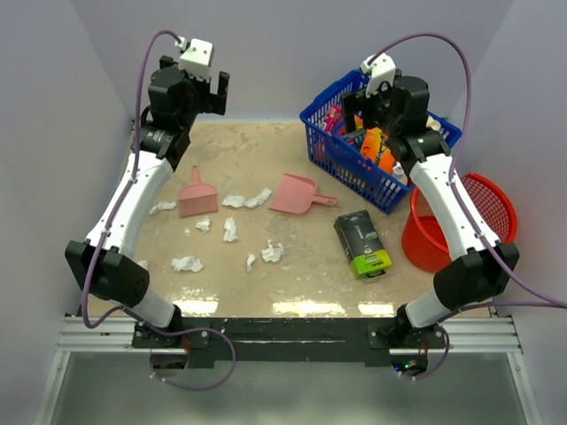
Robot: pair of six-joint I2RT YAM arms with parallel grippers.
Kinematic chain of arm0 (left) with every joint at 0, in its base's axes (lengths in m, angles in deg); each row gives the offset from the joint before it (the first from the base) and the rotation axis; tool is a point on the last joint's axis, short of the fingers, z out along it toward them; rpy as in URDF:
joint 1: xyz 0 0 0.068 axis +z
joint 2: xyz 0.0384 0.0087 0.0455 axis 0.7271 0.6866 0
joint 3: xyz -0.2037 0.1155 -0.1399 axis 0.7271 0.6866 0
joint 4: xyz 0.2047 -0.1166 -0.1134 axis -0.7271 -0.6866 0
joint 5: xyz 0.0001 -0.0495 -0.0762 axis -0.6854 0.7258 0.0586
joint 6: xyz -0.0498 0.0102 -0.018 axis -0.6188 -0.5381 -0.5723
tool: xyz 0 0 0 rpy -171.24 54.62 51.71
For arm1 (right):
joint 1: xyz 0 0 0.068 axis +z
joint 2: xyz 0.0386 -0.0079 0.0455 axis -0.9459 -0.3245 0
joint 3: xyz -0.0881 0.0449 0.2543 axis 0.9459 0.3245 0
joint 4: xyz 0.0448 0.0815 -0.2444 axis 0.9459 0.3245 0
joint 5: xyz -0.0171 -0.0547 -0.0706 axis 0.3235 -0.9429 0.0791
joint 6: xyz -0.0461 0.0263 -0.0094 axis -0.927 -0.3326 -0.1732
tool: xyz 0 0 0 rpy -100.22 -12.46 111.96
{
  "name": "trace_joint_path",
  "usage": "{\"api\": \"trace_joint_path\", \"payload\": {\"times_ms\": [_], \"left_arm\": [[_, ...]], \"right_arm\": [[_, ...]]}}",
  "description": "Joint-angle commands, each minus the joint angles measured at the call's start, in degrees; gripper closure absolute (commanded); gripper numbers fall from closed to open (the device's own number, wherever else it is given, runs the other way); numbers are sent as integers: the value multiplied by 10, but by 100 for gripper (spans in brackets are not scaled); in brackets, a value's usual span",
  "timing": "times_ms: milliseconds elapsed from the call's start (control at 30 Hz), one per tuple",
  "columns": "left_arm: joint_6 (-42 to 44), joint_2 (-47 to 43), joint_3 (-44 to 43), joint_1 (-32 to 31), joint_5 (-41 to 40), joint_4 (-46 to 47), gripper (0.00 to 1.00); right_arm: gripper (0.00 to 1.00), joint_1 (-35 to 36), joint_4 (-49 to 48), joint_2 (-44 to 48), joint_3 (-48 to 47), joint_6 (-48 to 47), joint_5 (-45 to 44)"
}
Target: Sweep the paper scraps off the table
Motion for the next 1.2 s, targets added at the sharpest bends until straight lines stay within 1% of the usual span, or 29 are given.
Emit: {"api": "trace_joint_path", "payload": {"times_ms": [0, 33, 133, 167, 233, 267, 367, 400, 467, 500, 533, 600, 667, 700, 767, 800, 900, 967, 1000, 1033, 1067, 1100, 1133, 1167], "left_arm": [[30, -37, 62, 2, 56, 23, 0], [34, -54, 93, 2, 57, 22, 0], [54, -78, 149, 2, 57, 13, 0], [76, -84, 157, 2, 61, 4, 0], [87, -92, 175, 2, 76, -21, 2], [83, -94, 178, 2, 77, -27, 3], [68, -97, 185, 2, 128, -47, 2], [68, -100, 187, 2, 166, -52, 1], [65, -99, 185, 2, 203, -77, 0], [63, -96, 181, 2, 236, -90, 0], [58, -94, 170, 2, 249, -121, 0], [34, -95, 158, 2, 280, -153, 1], [42, -111, 174, 2, 289, -164, 1], [52, -128, 184, 2, 278, -162, 1], [71, -130, 191, 2, 240, -165, 1], [73, -124, 186, 2, 186, -170, 2], [65, -104, 158, 13, 101, -192, 4], [56, -90, 152, 32, 83, -222, 8], [56, -71, 146, 40, 86, -235, 20], [59, -58, 143, 60, 96, -262, 25], [50, -44, 142, 73, 103, -272, 27], [39, -10, 133, 85, 118, -280, 28], [27, 7, 126, 105, 128, -293, 28], [14, 19, 122, 112, 135, -292, 27]], "right_arm": [[2, 6, 22, 9, -23, -27, 42], [2, 6, 31, 9, -23, -36, 56], [2, 11, 60, 23, -8, -76, 120], [2, 16, 63, 30, 3, -107, 159], [2, 28, 64, 48, 33, -133, 164], [2, 45, 68, 51, 41, -163, 162], [2, 77, 89, 52, 58, -203, 150], [2, 84, 96, 50, 62, -212, 144], [2, 106, 111, 38, 64, -237, 133], [2, 110, 126, 32, 63, -240, 131], [2, 112, 132, 27, 61, -240, 131], [2, 115, 136, 16, 59, -207, 133], [2, 115, 138, 12, 57, -169, 150], [2, 115, 138, 14, 59, -161, 160], [2, 117, 130, 17, 75, -140, 166], [2, 118, 120, 18, 81, -134, 166], [3, 120, 114, 21, 97, -122, 162], [4, 121, 112, 27, 106, -111, 154], [3, 121, 111, 27, 107, -106, 143], [4, 121, 111, 27, 107, -101, 135], [4, 120, 109, 29, 107, -90, 128], [4, 121, 106, 30, 109, -86, 117], [4, 121, 108, 32, 111, -83, 116], [3, 120, 112, 37, 109, -83, 117]]}}
